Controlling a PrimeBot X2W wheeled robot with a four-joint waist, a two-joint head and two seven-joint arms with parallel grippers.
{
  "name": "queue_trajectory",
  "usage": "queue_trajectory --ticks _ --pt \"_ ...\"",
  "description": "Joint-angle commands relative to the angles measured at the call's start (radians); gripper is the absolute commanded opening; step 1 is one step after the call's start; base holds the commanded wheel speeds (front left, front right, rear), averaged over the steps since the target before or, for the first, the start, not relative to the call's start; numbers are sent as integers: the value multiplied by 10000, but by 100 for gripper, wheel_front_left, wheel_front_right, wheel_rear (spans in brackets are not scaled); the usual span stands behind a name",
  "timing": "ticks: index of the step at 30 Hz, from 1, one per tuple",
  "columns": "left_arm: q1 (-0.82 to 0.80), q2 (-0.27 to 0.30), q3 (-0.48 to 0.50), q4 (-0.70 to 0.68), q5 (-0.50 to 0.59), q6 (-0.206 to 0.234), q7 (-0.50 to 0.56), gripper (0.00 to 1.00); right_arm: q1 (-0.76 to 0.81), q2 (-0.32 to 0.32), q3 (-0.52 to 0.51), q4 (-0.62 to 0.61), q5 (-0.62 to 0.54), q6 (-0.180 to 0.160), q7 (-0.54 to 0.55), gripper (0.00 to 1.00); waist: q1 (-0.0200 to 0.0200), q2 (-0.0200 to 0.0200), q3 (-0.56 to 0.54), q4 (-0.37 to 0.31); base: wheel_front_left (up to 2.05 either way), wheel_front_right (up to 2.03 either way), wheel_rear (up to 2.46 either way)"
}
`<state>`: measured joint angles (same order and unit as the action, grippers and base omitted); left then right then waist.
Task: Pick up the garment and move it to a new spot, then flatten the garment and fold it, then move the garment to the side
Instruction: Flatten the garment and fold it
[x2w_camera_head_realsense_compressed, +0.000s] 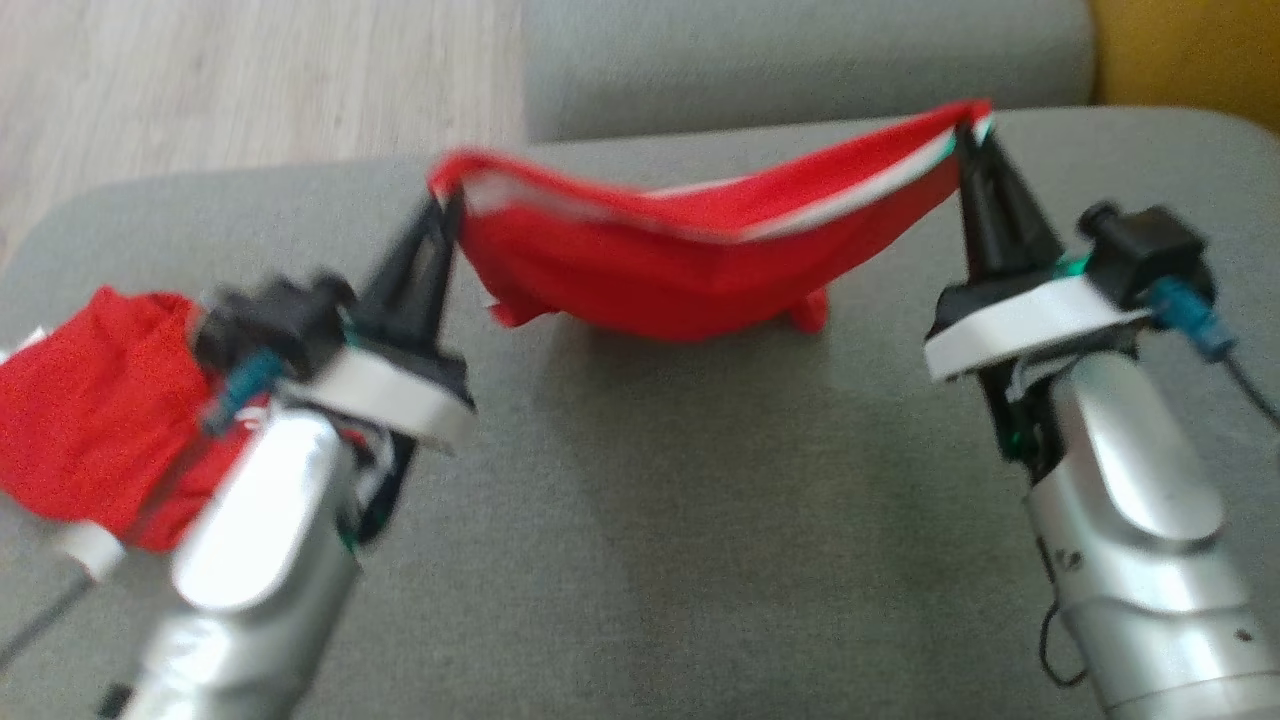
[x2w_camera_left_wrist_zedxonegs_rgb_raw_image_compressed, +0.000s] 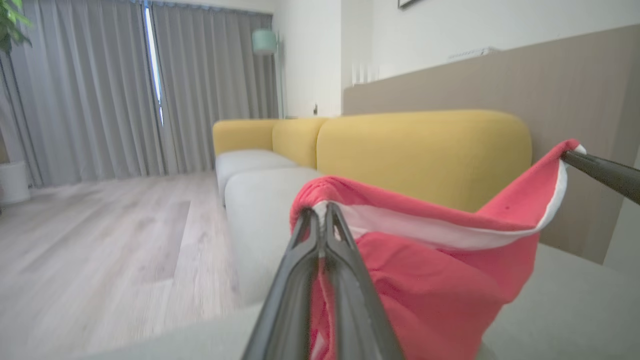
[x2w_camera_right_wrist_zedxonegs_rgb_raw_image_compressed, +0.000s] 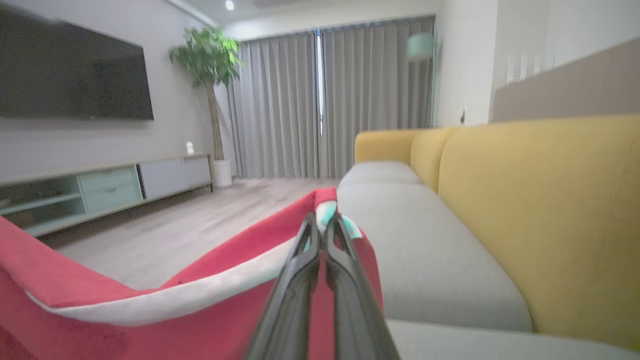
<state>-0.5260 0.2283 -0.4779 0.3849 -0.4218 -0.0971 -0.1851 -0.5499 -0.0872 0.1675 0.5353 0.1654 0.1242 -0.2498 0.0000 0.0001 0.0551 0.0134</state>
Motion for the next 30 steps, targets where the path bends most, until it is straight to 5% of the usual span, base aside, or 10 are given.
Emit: queue_trajectory --ticks 1,9,23,30 --pt "-975 467 620 -749 -52 -7 199 0 -594 -94 263 -837 303 65 -117 0 0 -1 -422 -182 0 0 0" --pt "-1752 1131 1122 -2662 -259 233 1293 0 -783 -257 4 -2720 488 65 637 0 0 -1 -1132 -484 0 0 0" --pt "-617 1767 1834 -7130 -1175 1300 3372 0 492 227 -1529 -7075 -32 65 3311 0 0 -1 -1164 -794 0 0 0" --pt "-1271 1448 2065 -6196 -2150 1307 3963 0 -114 354 -2156 -6706 155 65 4421 0 0 -1 -204 -880 0 0 0"
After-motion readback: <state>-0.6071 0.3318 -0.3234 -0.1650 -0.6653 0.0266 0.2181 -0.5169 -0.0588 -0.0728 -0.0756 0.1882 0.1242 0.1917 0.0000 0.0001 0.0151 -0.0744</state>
